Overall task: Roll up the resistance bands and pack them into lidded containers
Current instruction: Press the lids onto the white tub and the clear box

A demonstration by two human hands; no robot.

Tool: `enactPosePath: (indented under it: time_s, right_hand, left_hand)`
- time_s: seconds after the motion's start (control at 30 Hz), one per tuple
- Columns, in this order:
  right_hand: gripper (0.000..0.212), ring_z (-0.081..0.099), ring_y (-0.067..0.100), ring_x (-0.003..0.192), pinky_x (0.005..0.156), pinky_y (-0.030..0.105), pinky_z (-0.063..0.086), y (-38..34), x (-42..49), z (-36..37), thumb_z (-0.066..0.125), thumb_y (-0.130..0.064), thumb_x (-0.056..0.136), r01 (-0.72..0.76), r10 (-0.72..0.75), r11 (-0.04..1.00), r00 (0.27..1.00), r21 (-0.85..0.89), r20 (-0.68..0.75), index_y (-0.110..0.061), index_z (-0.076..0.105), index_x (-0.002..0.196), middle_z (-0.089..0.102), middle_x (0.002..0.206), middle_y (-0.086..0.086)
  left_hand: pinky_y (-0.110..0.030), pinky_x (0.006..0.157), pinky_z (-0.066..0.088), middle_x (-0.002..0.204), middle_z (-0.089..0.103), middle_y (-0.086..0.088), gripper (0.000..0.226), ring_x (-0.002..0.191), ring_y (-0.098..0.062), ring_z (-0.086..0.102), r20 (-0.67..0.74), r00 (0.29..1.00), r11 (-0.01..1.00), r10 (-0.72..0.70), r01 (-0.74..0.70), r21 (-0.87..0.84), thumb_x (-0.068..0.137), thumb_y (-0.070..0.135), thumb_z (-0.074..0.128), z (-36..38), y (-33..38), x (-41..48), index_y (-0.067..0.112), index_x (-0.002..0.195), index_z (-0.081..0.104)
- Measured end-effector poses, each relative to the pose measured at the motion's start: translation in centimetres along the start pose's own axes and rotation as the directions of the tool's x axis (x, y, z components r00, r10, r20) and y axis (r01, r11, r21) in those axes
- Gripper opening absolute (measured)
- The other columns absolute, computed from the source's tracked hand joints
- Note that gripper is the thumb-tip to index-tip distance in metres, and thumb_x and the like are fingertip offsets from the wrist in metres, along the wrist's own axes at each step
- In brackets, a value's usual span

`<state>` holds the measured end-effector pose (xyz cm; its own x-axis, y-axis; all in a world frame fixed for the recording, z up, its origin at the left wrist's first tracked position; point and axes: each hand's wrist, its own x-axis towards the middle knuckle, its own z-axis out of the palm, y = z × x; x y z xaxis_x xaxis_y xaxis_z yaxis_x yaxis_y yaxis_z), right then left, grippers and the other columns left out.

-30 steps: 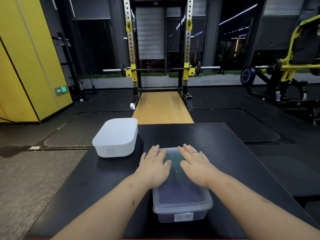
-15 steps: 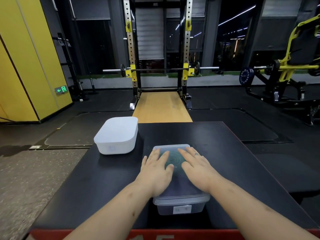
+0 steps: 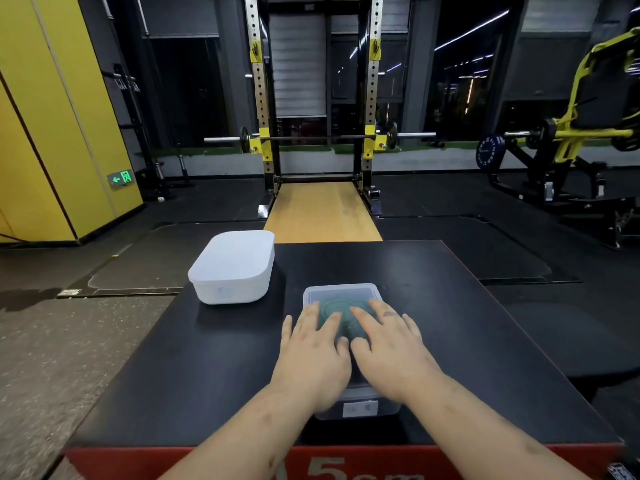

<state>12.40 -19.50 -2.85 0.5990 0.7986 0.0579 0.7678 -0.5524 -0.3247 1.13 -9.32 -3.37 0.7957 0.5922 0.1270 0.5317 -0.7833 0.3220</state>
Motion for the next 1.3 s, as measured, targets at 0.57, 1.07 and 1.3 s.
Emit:
enactPosePath:
  time_s: [0.57, 1.07, 1.3]
  right_hand:
    - [0.063, -0.005, 0.017, 0.159, 0.129, 0.046, -0.002, -1.0, -1.5, 0.1, 0.024, -0.041, 0.102, 0.019, -0.016, 0.991, 1.0, -0.129, 0.023, -0.035, 0.011, 0.163, -0.001, 0.173, 0.006]
    - [0.065, -0.016, 0.011, 0.157, 0.129, 0.044, -0.004, 1.3, -1.3, -0.5, 0.028, -0.036, 0.103, 0.049, -0.048, 0.999, 0.992, -0.002, 0.118, -0.041, 0.004, 0.163, -0.006, 0.173, -0.003]
    - [0.063, -0.009, 0.013, 0.158, 0.128, 0.043, -0.007, 1.1, 1.2, -1.9, 0.027, -0.035, 0.103, 0.035, -0.034, 0.999, 0.995, -0.003, 0.096, -0.038, 0.008, 0.164, -0.005, 0.173, 0.001]
  left_hand:
    - [-0.05, 0.125, -0.009, 0.17, -0.001, -0.005, 0.056, 0.156, -0.016, -0.01, 0.018, 0.999, 0.999, -0.048, 0.048, -0.006, 0.107, 0.036, 0.021, 0.3, 0.6, -1.3, 0.028, 0.161, 0.014]
    - [-0.053, 0.124, -0.011, 0.171, -0.013, 0.004, 0.066, 0.155, -0.012, -0.019, 0.2, 0.98, 0.998, 0.022, -0.033, 0.05, 0.104, 0.055, 0.022, -0.6, -1.2, -0.7, 0.035, 0.162, -0.002]
    - [-0.051, 0.123, 0.0, 0.171, -0.005, -0.001, 0.07, 0.156, -0.017, -0.007, 0.144, 0.99, 0.995, -0.001, -0.014, 0.102, 0.103, 0.058, 0.023, -1.8, -1.6, 2.2, 0.03, 0.163, 0.0]
